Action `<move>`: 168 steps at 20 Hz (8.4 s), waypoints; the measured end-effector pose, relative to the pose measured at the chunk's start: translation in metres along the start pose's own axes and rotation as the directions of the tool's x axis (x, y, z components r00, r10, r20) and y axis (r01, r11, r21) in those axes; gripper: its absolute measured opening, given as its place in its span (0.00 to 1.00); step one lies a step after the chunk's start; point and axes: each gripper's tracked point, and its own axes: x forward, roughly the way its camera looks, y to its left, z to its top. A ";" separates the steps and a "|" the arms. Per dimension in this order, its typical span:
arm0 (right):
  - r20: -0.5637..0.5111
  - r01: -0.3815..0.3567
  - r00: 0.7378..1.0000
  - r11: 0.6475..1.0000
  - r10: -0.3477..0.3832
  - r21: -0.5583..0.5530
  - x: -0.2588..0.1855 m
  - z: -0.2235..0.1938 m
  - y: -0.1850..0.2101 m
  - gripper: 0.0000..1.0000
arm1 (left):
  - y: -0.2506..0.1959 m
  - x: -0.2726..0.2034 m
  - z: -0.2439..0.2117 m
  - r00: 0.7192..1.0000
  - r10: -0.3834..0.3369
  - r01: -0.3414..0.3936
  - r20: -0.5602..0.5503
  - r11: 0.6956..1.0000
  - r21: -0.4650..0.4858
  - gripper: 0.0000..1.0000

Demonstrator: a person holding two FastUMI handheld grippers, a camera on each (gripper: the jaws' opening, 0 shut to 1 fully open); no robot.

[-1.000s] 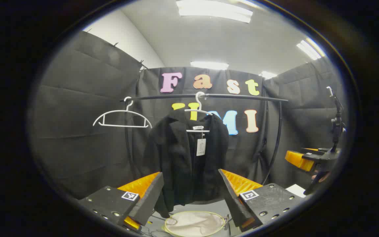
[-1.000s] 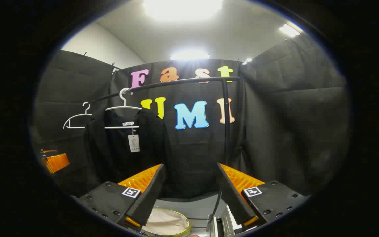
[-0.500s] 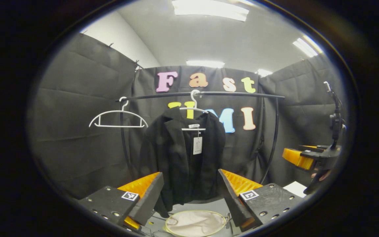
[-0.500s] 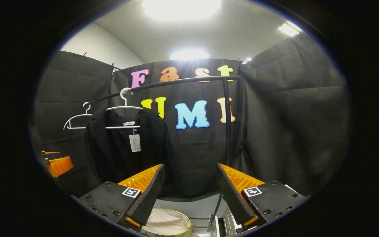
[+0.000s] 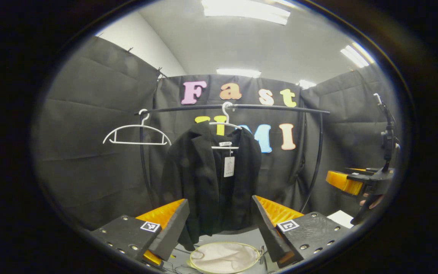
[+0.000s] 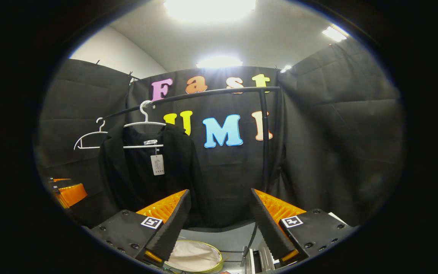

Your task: Grasp the clothes on the hanger with both hands and then place them into the laundry hamper below.

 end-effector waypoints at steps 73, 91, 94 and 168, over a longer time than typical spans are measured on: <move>0.057 -0.490 0.871 0.867 0.487 0.090 0.336 0.013 0.190 0.87 | 0.061 0.237 0.046 0.898 0.438 -0.440 0.037 0.898 0.032 0.01; 0.210 -0.477 0.867 0.874 0.451 0.095 0.388 0.058 0.120 0.00 | 0.070 0.189 0.100 0.878 0.451 -0.456 0.163 0.890 -0.008 0.01; 0.241 -0.456 0.870 0.887 0.430 0.066 0.392 0.065 0.112 0.01 | 0.087 0.182 0.110 0.869 0.461 -0.467 0.179 0.884 -0.007 0.01; -0.478 -0.072 0.876 0.997 0.057 -0.014 0.168 -0.244 0.053 0.01 | 0.071 0.176 -0.285 0.845 -0.212 0.209 -0.491 0.976 -0.062 0.01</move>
